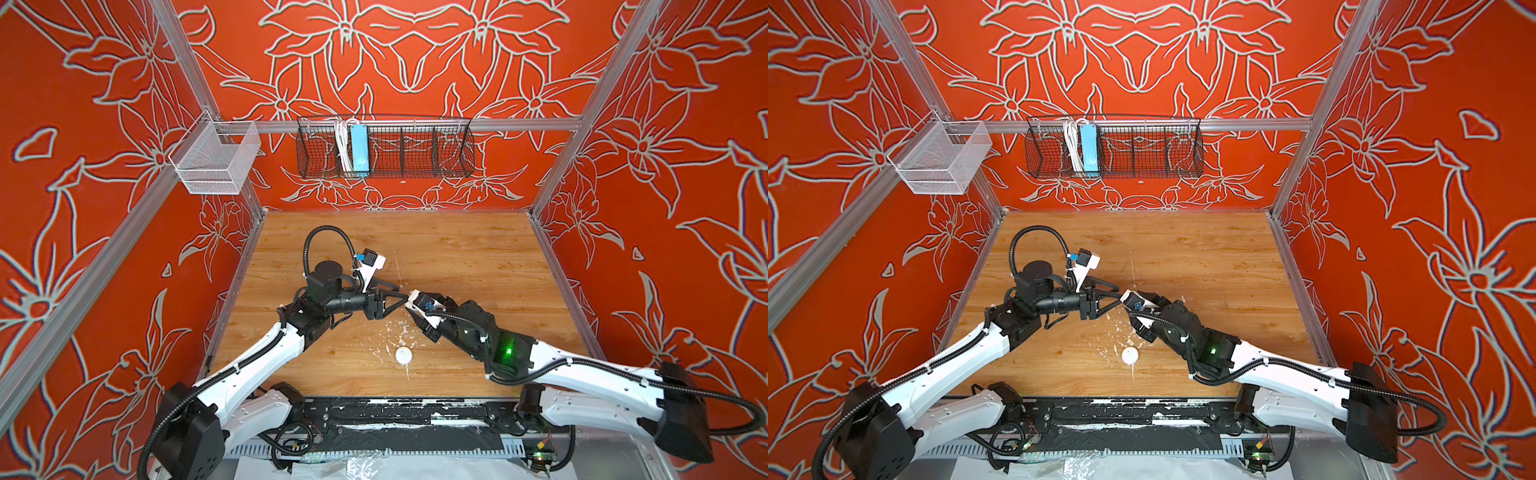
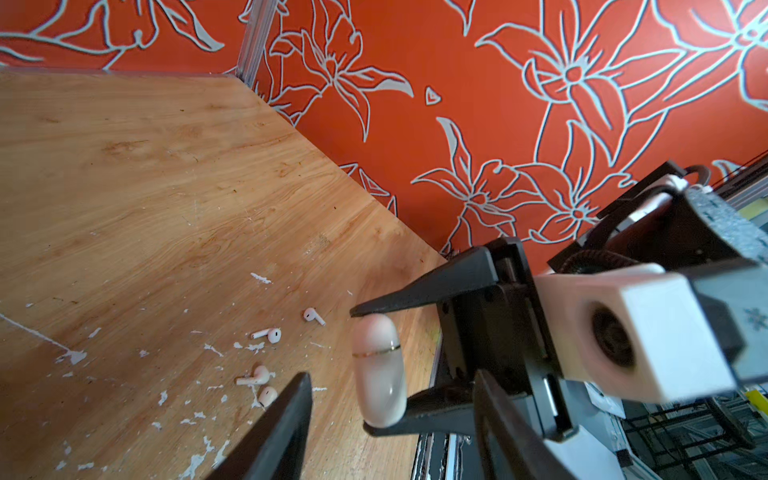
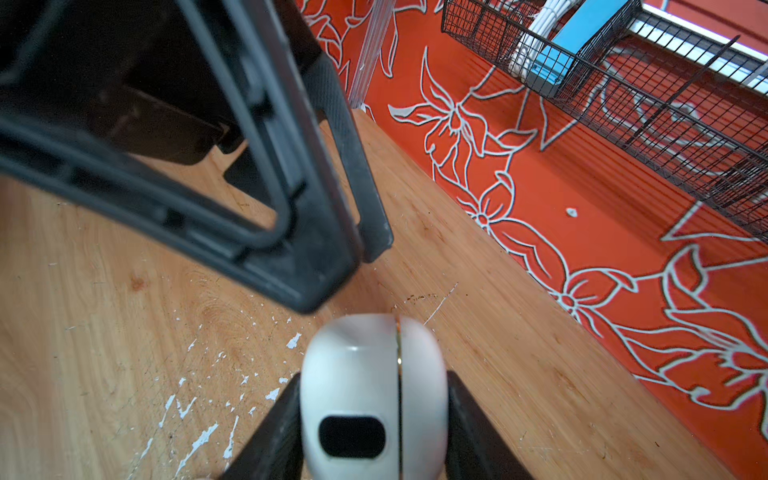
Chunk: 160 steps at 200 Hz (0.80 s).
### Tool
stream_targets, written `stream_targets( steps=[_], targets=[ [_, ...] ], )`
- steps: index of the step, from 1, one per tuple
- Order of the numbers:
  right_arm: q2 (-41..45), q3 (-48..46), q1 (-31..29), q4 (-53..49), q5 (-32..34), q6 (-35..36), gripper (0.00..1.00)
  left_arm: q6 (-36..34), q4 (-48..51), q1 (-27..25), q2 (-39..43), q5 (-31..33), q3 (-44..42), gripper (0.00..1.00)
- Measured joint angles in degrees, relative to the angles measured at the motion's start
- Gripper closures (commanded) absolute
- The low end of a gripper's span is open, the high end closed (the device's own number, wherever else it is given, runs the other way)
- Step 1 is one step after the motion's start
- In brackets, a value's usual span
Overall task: Insert the wireless bluetooth earbuds into the charging case
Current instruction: 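Lift the case with the right gripper while the left gripper reaches toward it, then close the left gripper on the case held by the right gripper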
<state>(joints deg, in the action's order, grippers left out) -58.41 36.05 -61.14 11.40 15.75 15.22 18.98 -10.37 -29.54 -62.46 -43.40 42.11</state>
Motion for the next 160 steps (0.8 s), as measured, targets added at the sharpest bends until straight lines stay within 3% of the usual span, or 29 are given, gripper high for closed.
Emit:
stream_targets(
  steps=[83,160],
  targets=[
    [2.29,-0.11,0.0,-1.84,0.92,-0.24,0.81,-7.48,8.74,-8.0,-7.32,6.75,7.54,0.48],
    [2.51,-0.55,-0.02,-1.44,3.74,-0.22,0.82,-7.98,9.42,-8.81,-7.37,10.47,7.85,0.53]
  ],
)
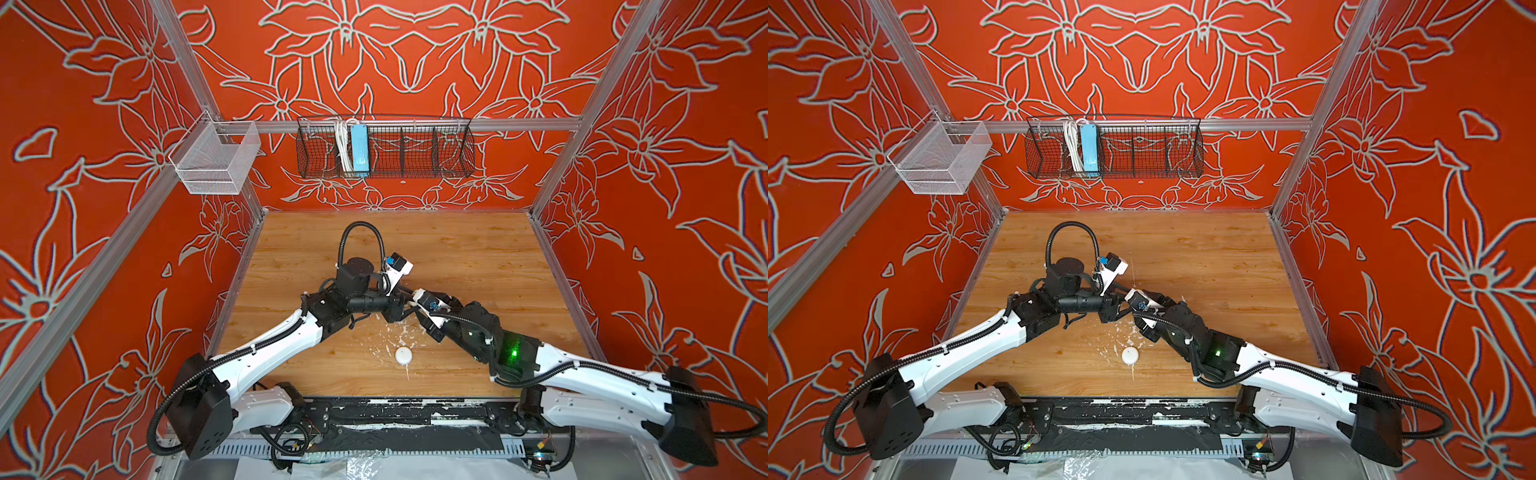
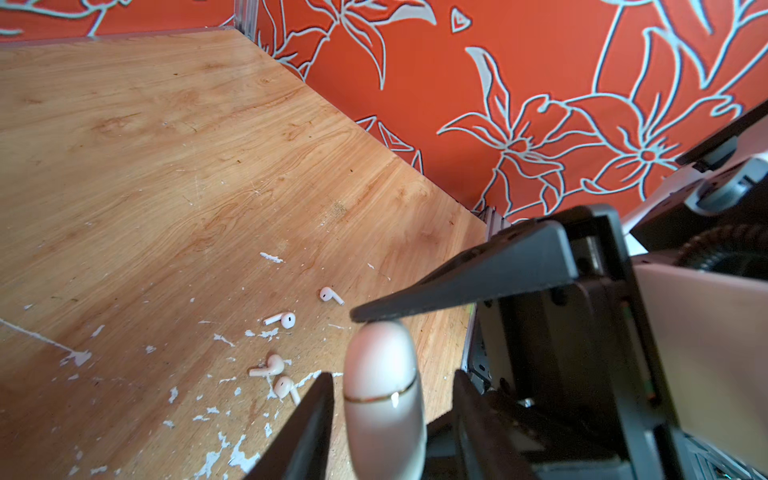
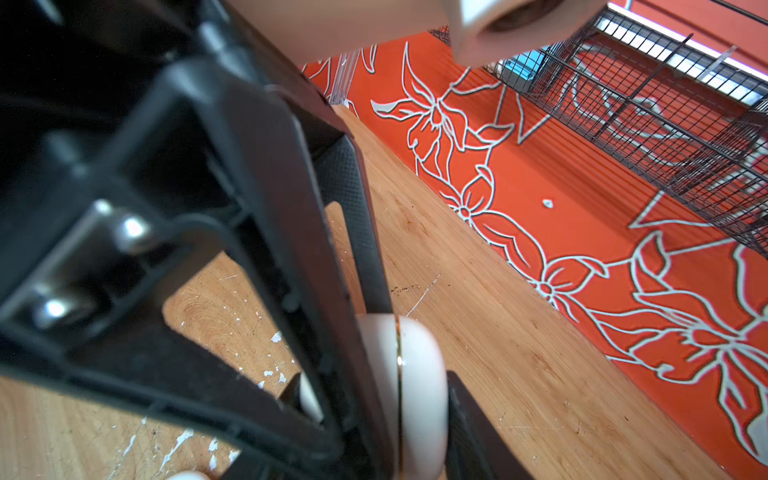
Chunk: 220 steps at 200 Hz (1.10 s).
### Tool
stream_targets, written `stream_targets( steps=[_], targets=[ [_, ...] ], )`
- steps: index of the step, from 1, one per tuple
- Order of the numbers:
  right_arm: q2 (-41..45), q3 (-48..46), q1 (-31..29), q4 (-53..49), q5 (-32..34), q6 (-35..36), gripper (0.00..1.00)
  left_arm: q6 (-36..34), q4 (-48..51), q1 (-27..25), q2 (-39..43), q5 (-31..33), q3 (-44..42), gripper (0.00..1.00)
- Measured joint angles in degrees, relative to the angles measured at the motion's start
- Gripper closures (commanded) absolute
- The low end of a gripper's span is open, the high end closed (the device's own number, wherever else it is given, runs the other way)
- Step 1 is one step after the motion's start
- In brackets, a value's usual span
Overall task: Insert the wireless bluetooth earbuds into the charging case
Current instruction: 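Close the left gripper on the case held by the right gripper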
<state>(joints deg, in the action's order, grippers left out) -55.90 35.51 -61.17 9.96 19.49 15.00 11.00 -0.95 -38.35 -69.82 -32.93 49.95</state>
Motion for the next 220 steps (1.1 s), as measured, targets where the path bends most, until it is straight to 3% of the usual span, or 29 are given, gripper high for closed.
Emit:
stream_targets(
  steps=[80,107,160,190,220],
  targets=[
    [0.63,-0.81,-0.02,1.33,1.51,0.11,0.83,1.49,-1.05,0.98,0.42,-1.03,-0.9,0.53],
    [0.63,-0.87,-0.02,1.4,1.49,0.24,0.82,1.51,-1.31,1.18,0.07,-3.23,-0.76,0.6],
    [0.98,-1.05,-0.04,1.25,1.22,0.24,0.83,1.55,-1.53,1.22,-0.28,-4.42,-0.68,0.6],
    [1.7,-1.6,-0.04,1.29,1.18,0.24,0.83,1.57,-1.57,1.22,-0.83,-4.76,-0.5,0.72],
    [1.79,-1.68,-0.04,1.01,1.2,0.24,0.82,1.44,-1.29,1.25,-1.92,-4.7,0.24,0.74]
  ],
)
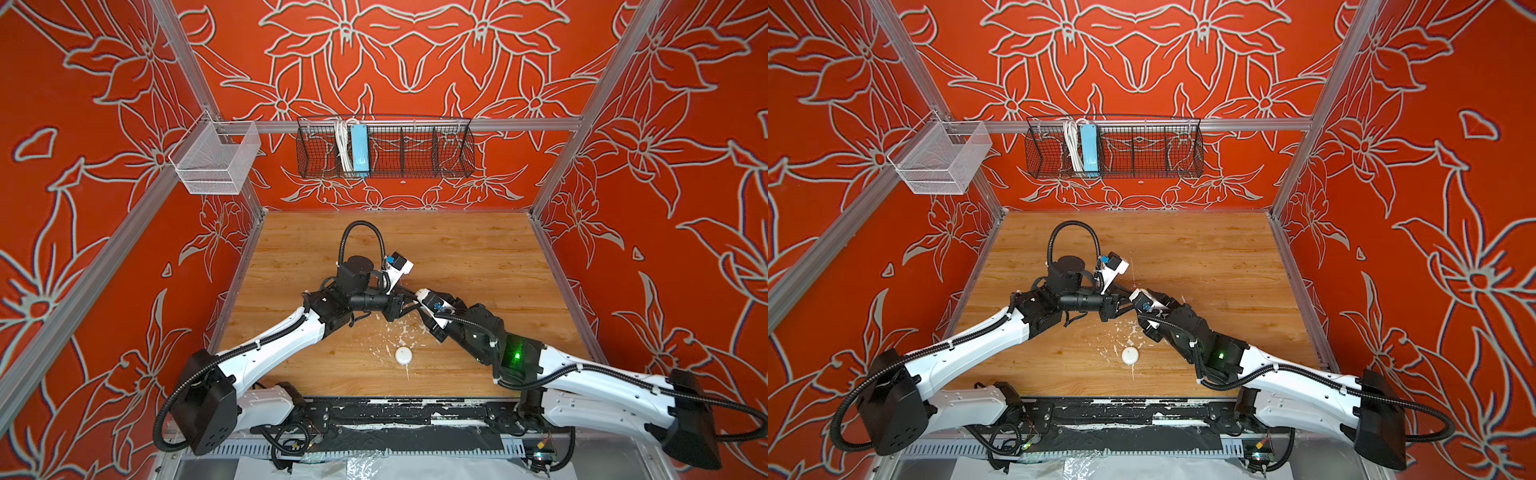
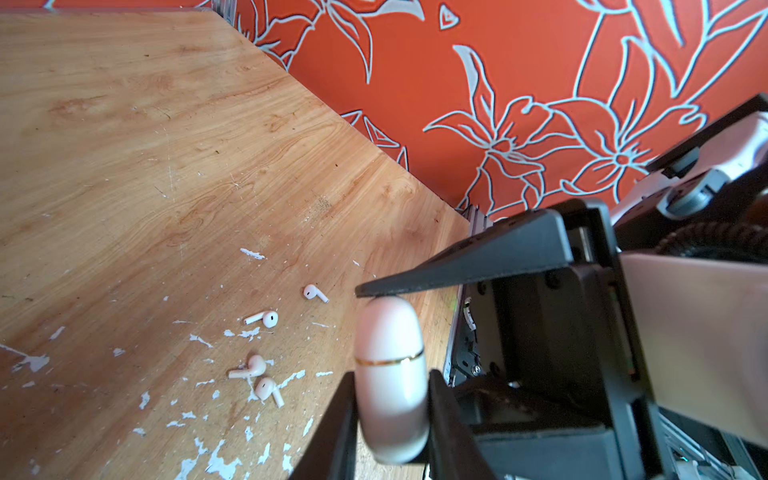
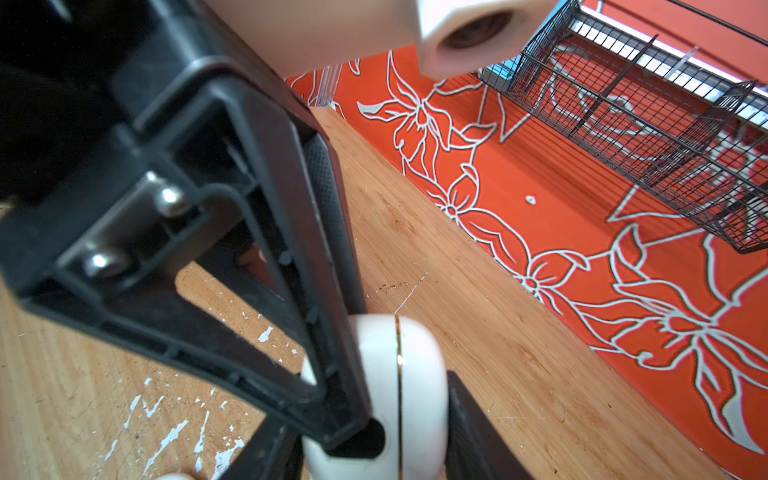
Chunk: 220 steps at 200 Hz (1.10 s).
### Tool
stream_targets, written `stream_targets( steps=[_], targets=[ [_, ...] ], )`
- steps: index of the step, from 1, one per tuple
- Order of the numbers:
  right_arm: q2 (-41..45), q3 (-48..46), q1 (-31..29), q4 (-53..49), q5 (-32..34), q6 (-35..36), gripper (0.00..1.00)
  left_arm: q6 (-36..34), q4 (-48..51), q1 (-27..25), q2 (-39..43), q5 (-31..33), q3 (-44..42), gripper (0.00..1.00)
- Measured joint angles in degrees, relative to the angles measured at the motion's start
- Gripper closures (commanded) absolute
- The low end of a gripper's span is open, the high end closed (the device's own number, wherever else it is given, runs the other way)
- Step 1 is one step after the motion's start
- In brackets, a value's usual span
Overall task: Insert the wireless bluetooth earbuds into the charging case
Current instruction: 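Close the left gripper on the case held by the right gripper, then open the right gripper and draw it back while the left gripper holds the case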
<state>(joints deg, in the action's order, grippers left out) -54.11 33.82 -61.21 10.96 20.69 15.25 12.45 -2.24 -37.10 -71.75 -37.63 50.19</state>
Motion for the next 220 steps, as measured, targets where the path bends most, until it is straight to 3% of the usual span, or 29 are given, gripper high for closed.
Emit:
stream_targets(
  steps=[19,37,58,107,134,159,171,193,220],
  targets=[
    [0.17,0.0,0.0,0.02,-0.13,0.0,0.82,0.02,0.02,-0.02,-0.04,-0.09,0.15,0.74],
    [0.31,0.0,0.0,-0.02,-0.2,-0.02,0.82,-0.2,-0.02,0.0,-0.04,-0.48,0.17,0.65],
    [0.72,-0.17,0.0,-0.02,-0.46,-0.02,0.82,-0.15,-0.17,0.04,-0.26,-1.05,0.17,0.62],
    [0.72,-0.24,0.0,-0.42,-0.79,-0.04,0.82,-0.09,-0.24,0.04,-1.18,-2.03,0.48,0.64],
    [0.72,-0.24,0.0,-0.44,-0.9,-0.07,0.82,-0.33,-0.22,0.02,-1.2,-2.4,0.5,0.74],
    [0.72,-0.44,0.0,-0.37,-0.81,-0.07,0.8,0.26,-0.22,0.02,-1.7,-2.32,0.85,0.92],
    [0.72,-0.63,0.0,-0.15,-0.81,-0.07,0.66,0.5,-0.15,0.02,-1.97,-2.29,0.98,1.0],
    [0.66,-0.85,0.0,0.39,-0.83,-0.24,0.32,0.55,-0.13,-0.02,-1.92,-1.73,1.01,1.0],
    [0.9,-0.98,0.0,1.79,-1.33,-1.25,0.17,0.09,-1.29,-0.02,0.59,2.1,-1.97,1.0]
  ],
)
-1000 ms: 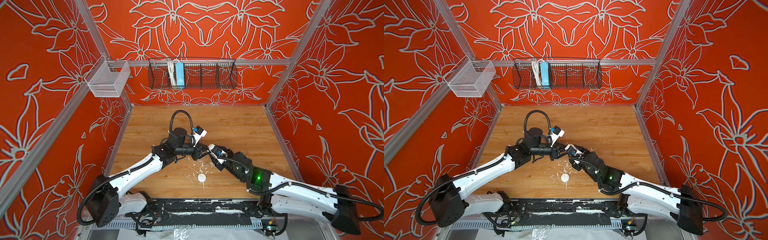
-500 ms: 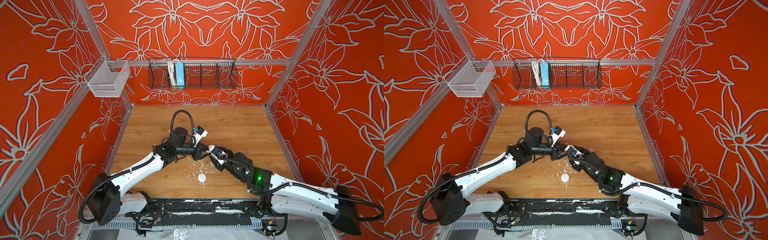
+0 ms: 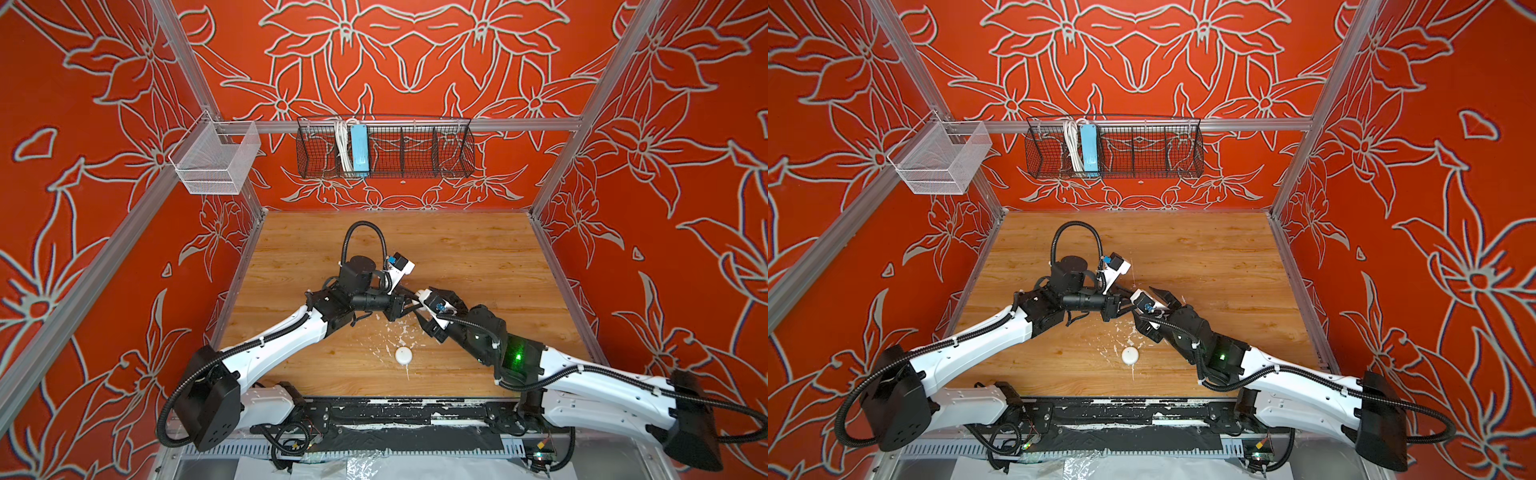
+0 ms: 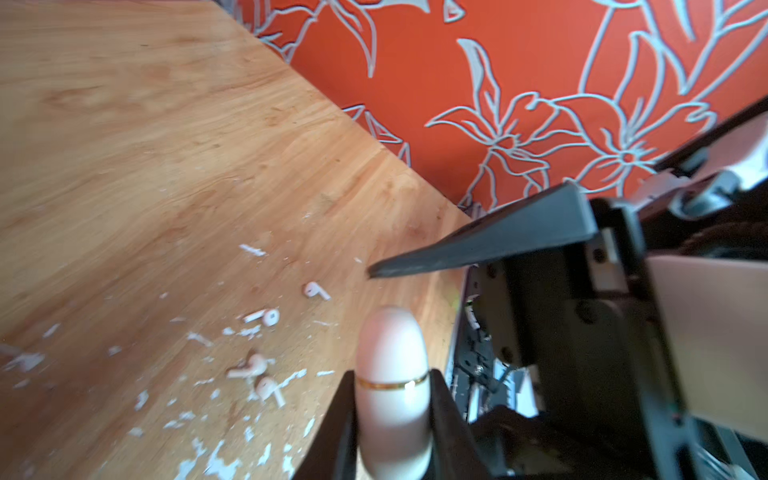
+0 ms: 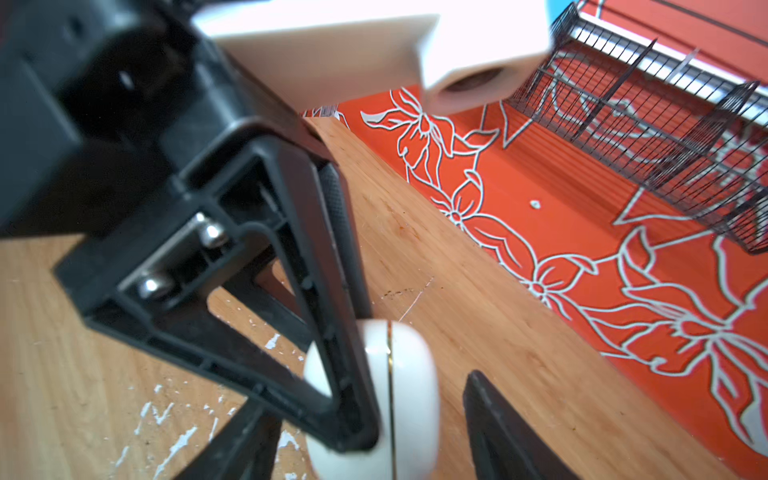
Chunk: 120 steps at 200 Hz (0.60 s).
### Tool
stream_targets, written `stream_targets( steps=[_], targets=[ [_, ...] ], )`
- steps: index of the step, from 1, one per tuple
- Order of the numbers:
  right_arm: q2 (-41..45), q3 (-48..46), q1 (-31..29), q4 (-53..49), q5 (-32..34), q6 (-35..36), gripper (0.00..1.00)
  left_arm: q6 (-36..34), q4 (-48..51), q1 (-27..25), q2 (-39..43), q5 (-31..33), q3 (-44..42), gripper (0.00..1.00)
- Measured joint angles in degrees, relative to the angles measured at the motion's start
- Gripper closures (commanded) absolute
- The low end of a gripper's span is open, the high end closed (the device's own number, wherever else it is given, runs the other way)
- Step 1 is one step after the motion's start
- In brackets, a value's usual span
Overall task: Insert the wireless bluetooth earbuds into the charging case
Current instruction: 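Open the right gripper and draw it back while the left gripper holds the case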
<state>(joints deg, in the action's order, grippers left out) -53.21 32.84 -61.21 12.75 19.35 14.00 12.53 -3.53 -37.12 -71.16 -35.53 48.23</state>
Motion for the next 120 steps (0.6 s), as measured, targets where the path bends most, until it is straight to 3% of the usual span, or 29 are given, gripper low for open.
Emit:
stream_targets(
  steps=[46,57,79,106,120],
  targets=[
    [6.23,-3.15,0.0,4.92,-0.55,-1.64,0.1,-3.56,-6.16,0.39,12.02,10.62,-13.09,1.0],
    [7.41,-4.42,0.0,7.3,-0.26,-2.36,0.02,-5.55,-9.66,0.39,15.96,13.88,-17.94,1.0],
    [7.8,-7.85,0.11,13.25,3.02,-5.07,0.02,-10.4,-18.6,0.37,22.62,20.79,-28.61,1.0],
    [6.93,-6.56,0.59,10.14,7.04,-10.6,0.13,-14.95,-25.62,0.48,23.58,23.87,-35.91,1.0],
    [9.03,-6.78,0.87,8.2,4.76,-11.54,0.04,-16.94,-26.51,0.46,23.02,23.76,-36.0,1.0]
  ],
)
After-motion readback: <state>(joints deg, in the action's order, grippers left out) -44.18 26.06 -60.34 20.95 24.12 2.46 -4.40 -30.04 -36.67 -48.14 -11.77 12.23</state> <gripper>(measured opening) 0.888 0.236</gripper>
